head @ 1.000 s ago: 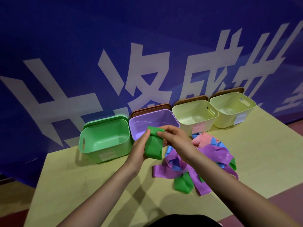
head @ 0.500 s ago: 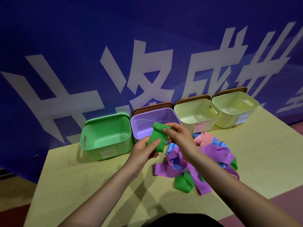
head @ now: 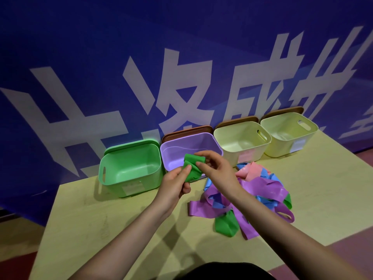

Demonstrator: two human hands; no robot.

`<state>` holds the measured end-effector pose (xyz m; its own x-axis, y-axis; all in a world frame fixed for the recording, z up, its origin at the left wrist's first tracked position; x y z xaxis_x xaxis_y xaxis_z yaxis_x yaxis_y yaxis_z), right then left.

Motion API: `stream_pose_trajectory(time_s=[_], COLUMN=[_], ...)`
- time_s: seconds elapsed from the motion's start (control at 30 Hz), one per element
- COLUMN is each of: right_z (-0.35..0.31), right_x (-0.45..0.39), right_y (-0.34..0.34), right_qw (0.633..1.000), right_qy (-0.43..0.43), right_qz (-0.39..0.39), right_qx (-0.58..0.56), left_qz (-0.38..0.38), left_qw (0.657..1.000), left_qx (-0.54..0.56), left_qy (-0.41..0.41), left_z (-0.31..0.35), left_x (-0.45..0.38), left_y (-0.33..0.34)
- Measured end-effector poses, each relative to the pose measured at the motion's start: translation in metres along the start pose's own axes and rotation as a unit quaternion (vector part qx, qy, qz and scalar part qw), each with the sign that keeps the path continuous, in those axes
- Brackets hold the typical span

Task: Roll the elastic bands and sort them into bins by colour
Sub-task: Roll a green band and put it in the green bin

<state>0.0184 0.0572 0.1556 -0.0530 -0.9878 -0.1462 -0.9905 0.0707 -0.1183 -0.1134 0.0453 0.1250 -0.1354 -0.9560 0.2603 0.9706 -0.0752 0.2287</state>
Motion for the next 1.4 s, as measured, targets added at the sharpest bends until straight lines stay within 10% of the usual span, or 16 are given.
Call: stream_pose_trajectory(time_s=[0.93, 1.4], right_z=[-0.014, -0.038], right_x=[0.006, 0.010], right_y=[0.002, 0.005], right_qw=[0.999, 0.968], right_qy=[-0.041, -0.208], right_qz=[0.016, -0.031], right_qx=[-0.011, 0.135], left_qz=[0.063, 0.021], left_qw=[0.989, 0.996], left_qx=[-0.118, 0.083], left_qy=[0.063, 0.008], left_z=[0.014, 0.016], left_x=[-0.001, 0.001], left_y=[-0.002, 0.004])
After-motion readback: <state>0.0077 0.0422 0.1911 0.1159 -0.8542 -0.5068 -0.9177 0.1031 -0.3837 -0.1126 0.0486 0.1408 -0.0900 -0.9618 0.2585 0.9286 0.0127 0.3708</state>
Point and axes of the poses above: each hand's wrist, its own x-axis away from the middle knuckle, its own y-axis out of the palm, z = x × y, the point moved 9 cm from there along -x, towards the middle knuckle
